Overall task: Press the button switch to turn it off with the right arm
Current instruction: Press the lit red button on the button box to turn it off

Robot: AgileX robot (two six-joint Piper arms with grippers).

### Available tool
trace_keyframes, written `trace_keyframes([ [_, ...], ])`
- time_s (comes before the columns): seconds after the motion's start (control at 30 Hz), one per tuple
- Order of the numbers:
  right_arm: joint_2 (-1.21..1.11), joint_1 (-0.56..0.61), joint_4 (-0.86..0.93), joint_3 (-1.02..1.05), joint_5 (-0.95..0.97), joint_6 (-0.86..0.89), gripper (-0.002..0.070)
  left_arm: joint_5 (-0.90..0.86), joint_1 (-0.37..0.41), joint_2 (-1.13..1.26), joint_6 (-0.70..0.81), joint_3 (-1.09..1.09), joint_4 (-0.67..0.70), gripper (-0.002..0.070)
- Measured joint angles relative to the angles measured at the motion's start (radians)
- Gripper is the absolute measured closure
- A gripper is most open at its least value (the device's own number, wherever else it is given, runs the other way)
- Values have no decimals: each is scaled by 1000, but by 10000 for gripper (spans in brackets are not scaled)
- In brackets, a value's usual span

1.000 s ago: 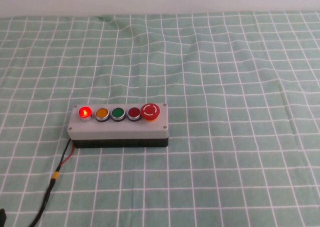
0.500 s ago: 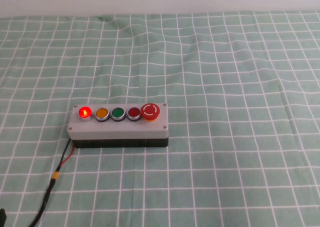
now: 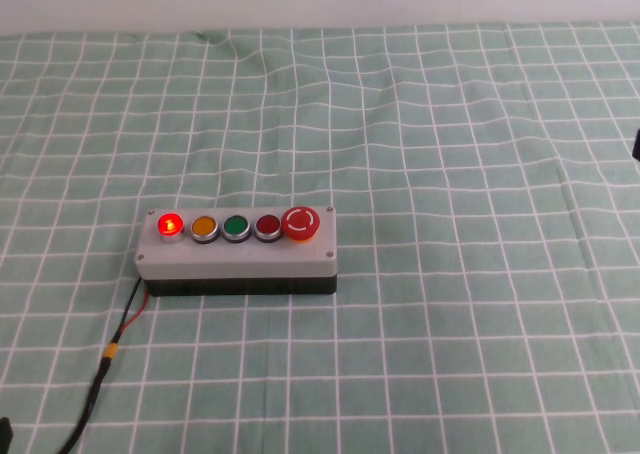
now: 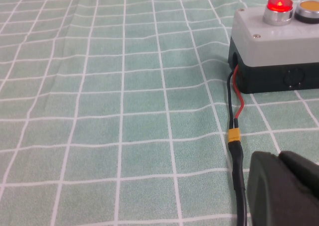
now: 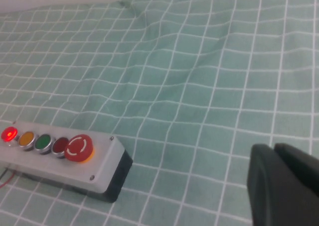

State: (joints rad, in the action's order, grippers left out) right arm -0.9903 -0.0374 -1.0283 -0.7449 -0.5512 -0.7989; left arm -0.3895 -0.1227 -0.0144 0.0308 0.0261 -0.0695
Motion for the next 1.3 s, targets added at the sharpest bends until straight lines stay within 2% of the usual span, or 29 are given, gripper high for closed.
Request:
trace_keyframes([
  [0.17,-78,-96,96,-148,14,-6,688,0,0,0,0,0,0,678],
  [0.33,-177,-242,288,-280,46,105,688,0,0,0,0,0,0,678],
  [0.6,-432,-533,804,-470,7,531,688,0,0,0,0,0,0,678],
  [0.73,-556,-648,965,-607,-30,672,688,0,0,0,0,0,0,678],
  [1.0,-853,-785,1003,-961,-72,710,688,0,0,0,0,0,0,678],
  [1.3,-1143,-827,981,-1319,-81,710,688,0,0,0,0,0,0,678],
])
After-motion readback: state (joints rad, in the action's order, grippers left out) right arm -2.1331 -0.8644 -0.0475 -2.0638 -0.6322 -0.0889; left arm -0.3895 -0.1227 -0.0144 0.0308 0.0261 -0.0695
